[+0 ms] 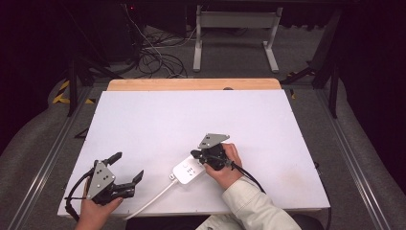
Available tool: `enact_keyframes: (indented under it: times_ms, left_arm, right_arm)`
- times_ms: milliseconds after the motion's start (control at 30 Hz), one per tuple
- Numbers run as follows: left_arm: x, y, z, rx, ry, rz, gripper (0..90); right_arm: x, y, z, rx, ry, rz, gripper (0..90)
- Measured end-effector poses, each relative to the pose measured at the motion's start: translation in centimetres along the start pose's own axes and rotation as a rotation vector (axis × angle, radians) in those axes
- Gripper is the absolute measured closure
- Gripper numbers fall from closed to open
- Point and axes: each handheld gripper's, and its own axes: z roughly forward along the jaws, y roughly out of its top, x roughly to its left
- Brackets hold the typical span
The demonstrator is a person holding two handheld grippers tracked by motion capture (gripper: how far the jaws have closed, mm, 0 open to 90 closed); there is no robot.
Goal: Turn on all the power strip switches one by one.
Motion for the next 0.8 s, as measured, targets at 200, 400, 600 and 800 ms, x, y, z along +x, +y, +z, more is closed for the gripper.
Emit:
enact_keyframes:
  times_ms: [200, 400, 600, 800]
  left_arm:
    - [-0.05, -0.01, -0.01, -0.001, -0.002, -0.007, 11.8]
    - [-0.02, -0.01, -0.03, -0.001, -0.001, -0.007, 11.7]
    - [-0.02, 0.01, -0.06, -0.003, 0.003, -0.002, 11.8]
    - [-0.03, 0.01, -0.08, -0.003, 0.002, -0.003, 11.7]
  right_arm:
    - [-0.03, -0.24, 0.44, 0.022, -0.003, 0.001, 90.0]
    - [0.05, -0.31, 0.59, 0.024, -0.005, 0.004, 90.0]
    - [0.16, -0.45, 0.64, 0.022, -0.011, -0.002, 90.0]
    - [0.12, -0.69, 0.75, 0.008, -0.004, 0.006, 90.0]
